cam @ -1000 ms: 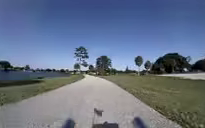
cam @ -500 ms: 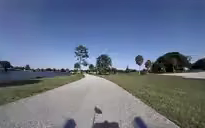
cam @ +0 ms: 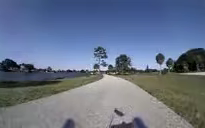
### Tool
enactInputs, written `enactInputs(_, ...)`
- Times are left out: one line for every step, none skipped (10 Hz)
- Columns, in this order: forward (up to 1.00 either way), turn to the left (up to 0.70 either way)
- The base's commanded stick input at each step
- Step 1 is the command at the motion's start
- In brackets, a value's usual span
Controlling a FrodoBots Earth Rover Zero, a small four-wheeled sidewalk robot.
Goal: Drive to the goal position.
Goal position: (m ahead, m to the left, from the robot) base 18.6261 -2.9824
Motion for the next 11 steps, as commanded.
enactInputs(0.70, 0.00)
enactInputs(0.70, 0.00)
enactInputs(0.70, 0.00)
enactInputs(0.70, 0.00)
enactInputs(0.70, 0.00)
enactInputs(0.70, 0.00)
enactInputs(0.70, 0.00)
enactInputs(0.70, 0.00)
enactInputs(0.70, 0.00)
enactInputs(0.70, 0.00)
enactInputs(0.70, 0.00)
